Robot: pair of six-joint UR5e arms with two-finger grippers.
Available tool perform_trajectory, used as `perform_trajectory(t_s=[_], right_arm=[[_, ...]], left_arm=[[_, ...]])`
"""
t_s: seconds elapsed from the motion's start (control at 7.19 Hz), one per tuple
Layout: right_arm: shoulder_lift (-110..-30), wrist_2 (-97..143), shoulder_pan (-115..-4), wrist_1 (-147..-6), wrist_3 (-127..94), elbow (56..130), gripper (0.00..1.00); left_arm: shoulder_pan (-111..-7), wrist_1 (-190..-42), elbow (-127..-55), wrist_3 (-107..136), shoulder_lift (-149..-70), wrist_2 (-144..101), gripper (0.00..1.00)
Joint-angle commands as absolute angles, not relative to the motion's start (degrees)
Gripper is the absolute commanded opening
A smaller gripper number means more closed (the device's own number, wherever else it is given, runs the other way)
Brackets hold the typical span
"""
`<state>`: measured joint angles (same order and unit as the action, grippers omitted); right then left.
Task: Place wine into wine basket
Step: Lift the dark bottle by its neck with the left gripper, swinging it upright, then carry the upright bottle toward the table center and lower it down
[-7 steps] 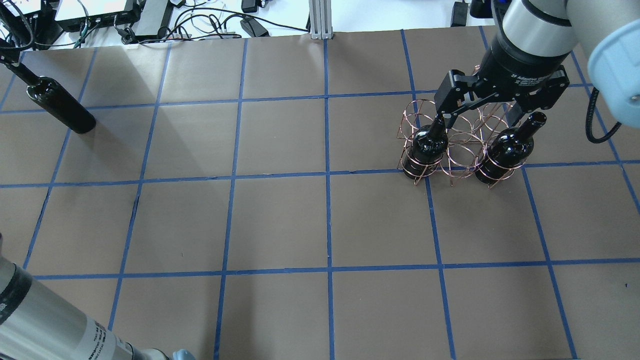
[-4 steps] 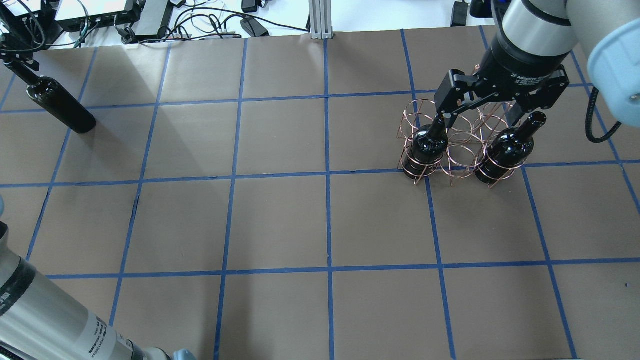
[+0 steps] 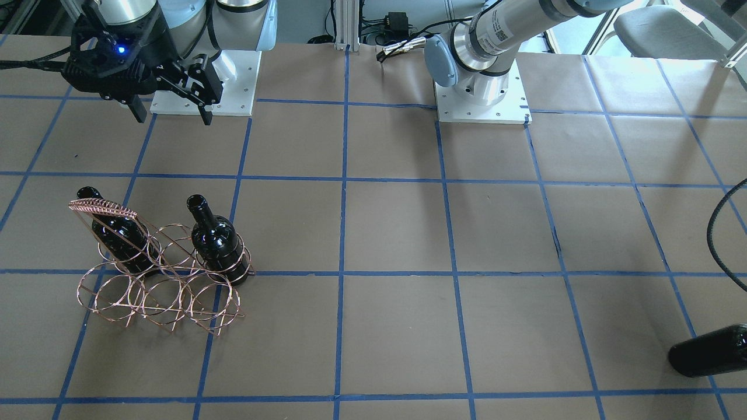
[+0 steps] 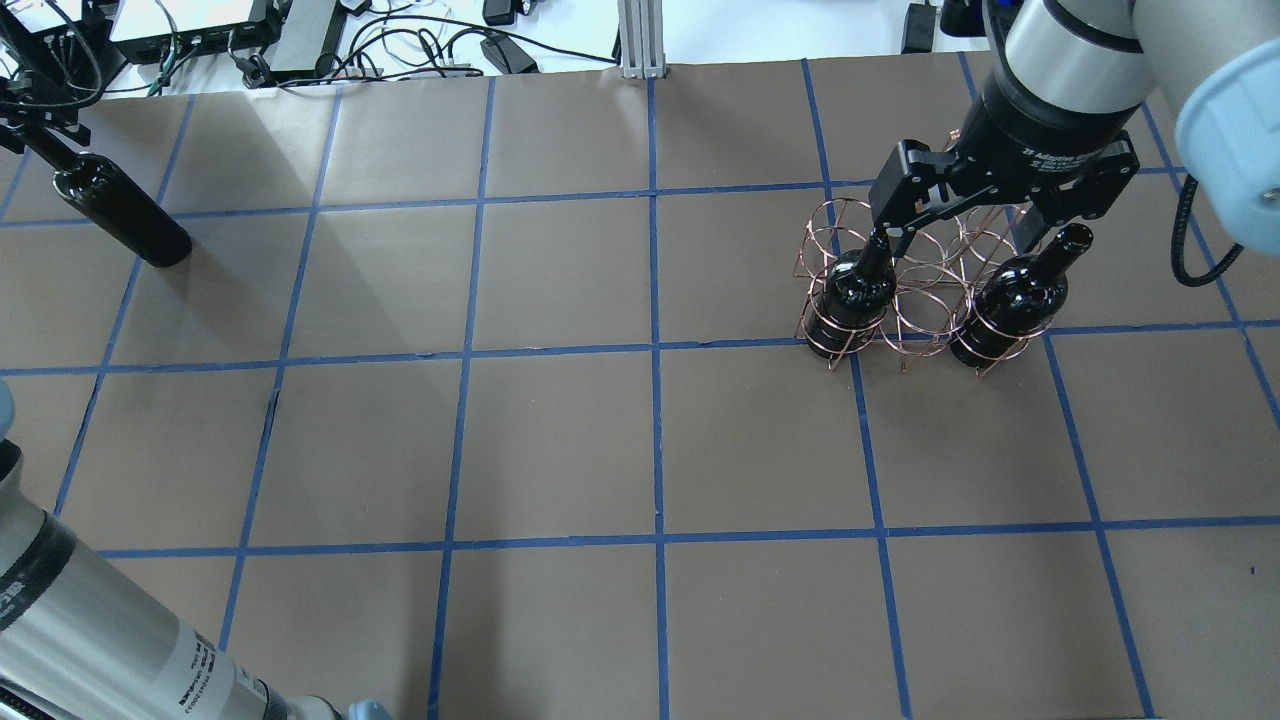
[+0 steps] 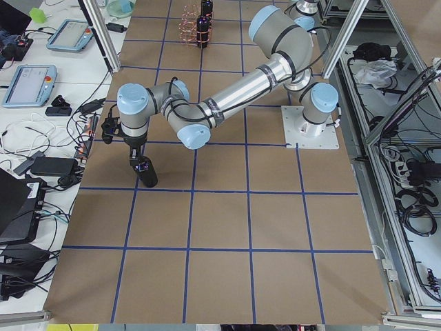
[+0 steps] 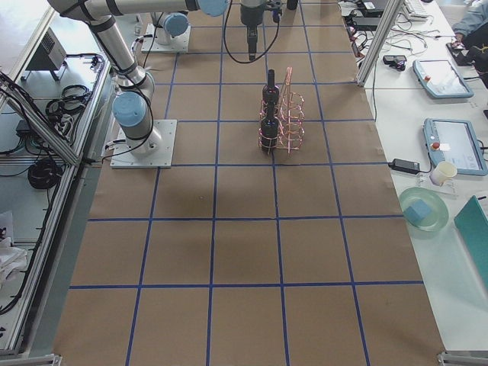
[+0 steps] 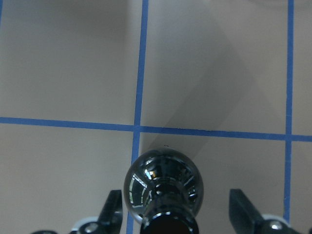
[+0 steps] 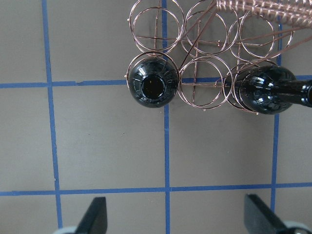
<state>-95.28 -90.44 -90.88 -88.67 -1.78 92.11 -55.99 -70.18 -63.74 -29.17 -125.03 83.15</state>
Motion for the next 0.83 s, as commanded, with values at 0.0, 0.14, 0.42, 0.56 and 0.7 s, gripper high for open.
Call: perform_trajectory(t_s=[0.0,0.14,0.42,0.56,0.7], right_arm=[[-95.3,-90.4,-91.0,-88.8,-1.8,92.1,1.00],[-95.3,-90.4,-91.0,-88.8,-1.8,92.1,1.00],[-95.3,-90.4,-91.0,-88.7,-1.8,92.2,1.00],[-95.3,-90.4,-91.0,-88.7,-1.8,92.2,1.00],[-95.3,-90.4,-91.0,-88.7,-1.8,92.1,1.00]], left_arm=[[-56.0,-70.5,-63.8,-29.3,-125.1,83.3,0.70],[-56.0,-70.5,-63.8,-29.3,-125.1,83.3,0.43],[-56.0,-70.5,-63.8,-29.4,-125.0,83.3,0.00],[-56.0,-70.2,-63.8,-32.4,-125.0,83.4,0.00],[-56.0,-70.3,-63.8,-33.2,-124.7,83.8,0.00]])
